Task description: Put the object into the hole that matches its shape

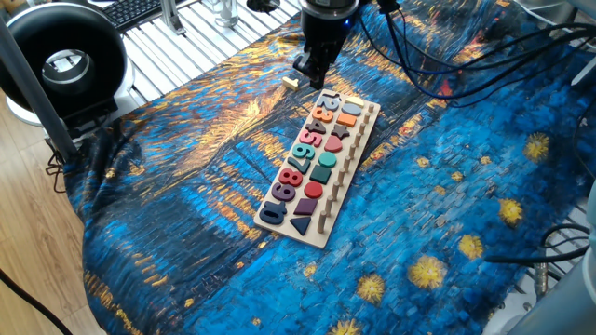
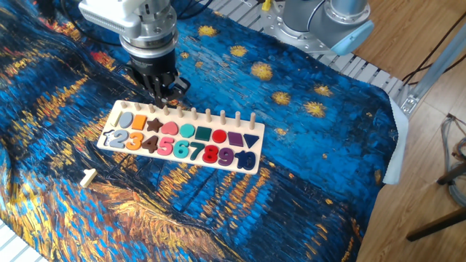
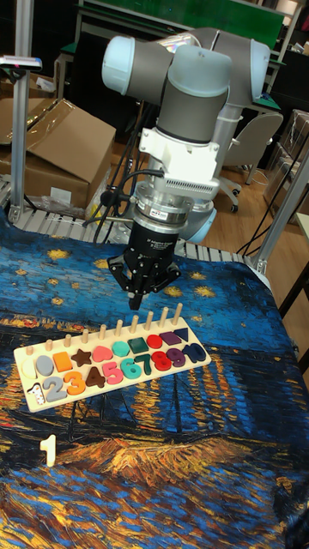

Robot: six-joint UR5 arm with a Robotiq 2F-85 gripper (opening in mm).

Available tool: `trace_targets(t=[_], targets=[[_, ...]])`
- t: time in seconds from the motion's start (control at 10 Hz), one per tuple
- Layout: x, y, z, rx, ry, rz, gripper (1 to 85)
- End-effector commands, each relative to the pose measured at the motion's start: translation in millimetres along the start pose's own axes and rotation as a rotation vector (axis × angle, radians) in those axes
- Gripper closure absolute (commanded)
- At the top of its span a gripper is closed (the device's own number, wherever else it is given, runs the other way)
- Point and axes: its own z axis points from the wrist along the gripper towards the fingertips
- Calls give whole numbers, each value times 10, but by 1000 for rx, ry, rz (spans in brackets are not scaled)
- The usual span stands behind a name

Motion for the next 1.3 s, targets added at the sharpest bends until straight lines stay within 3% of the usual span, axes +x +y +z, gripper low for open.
trace_targets(t=[0.0,0.1,0.3,0.4,0.5,0.8,1.0,1.2], targets=[[3,13,-8,-10,-2,7,847],[75,-40,-9,11,26,14,847],[150,-7,-12,-2,55,1,820],[165,-73,-14,23,61,-14,817],[157,-35,-12,8,58,-17,817],[175,-47,-14,14,64,15,807],[125,-41,-11,11,45,-6,750],[47,-128,-11,44,17,-65,743]])
